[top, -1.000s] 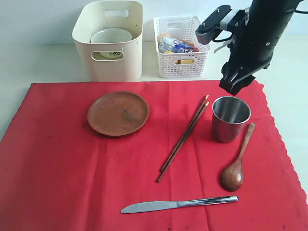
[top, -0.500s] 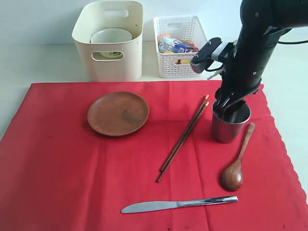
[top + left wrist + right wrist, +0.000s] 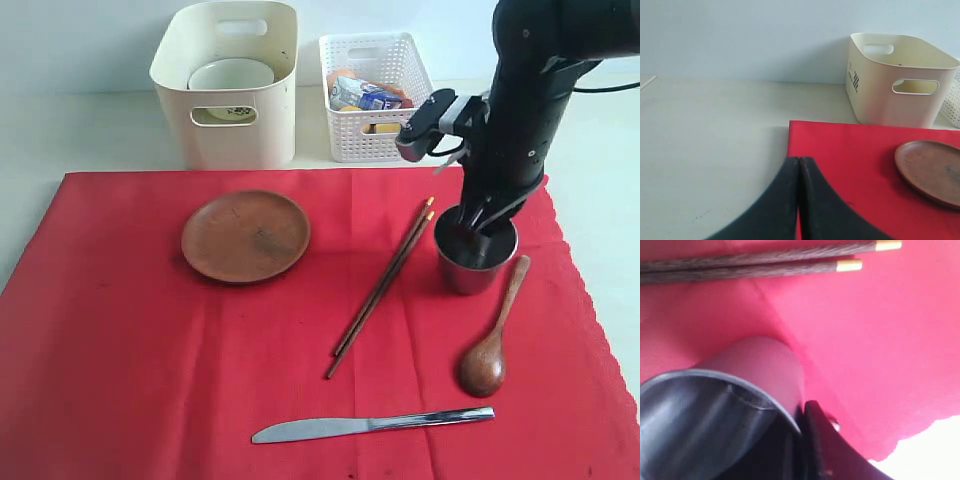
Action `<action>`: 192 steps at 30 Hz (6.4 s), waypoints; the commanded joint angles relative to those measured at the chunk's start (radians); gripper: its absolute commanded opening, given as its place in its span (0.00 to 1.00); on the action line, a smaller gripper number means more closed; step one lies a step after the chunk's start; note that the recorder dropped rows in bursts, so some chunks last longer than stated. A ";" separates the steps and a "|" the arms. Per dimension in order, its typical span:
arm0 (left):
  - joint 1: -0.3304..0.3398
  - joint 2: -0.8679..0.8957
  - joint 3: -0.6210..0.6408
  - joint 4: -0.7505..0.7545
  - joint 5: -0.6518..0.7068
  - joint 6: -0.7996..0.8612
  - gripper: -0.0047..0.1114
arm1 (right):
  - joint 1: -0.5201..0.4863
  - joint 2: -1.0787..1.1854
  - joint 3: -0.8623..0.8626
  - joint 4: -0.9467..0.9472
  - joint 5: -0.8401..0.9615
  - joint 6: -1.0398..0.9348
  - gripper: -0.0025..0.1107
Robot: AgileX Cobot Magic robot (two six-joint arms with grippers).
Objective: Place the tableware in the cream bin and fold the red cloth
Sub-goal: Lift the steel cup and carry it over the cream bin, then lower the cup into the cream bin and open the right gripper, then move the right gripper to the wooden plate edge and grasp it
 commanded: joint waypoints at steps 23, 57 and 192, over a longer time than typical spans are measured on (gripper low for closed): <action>0.004 -0.007 -0.001 -0.009 -0.005 -0.001 0.06 | -0.006 -0.141 -0.204 0.460 -0.244 -0.154 0.02; 0.004 -0.007 -0.001 -0.009 -0.005 -0.001 0.06 | 0.174 0.279 -0.445 1.133 -0.947 -0.655 0.19; 0.004 -0.007 -0.001 -0.009 -0.005 -0.001 0.06 | 0.186 0.244 -0.112 0.623 -0.542 0.418 0.56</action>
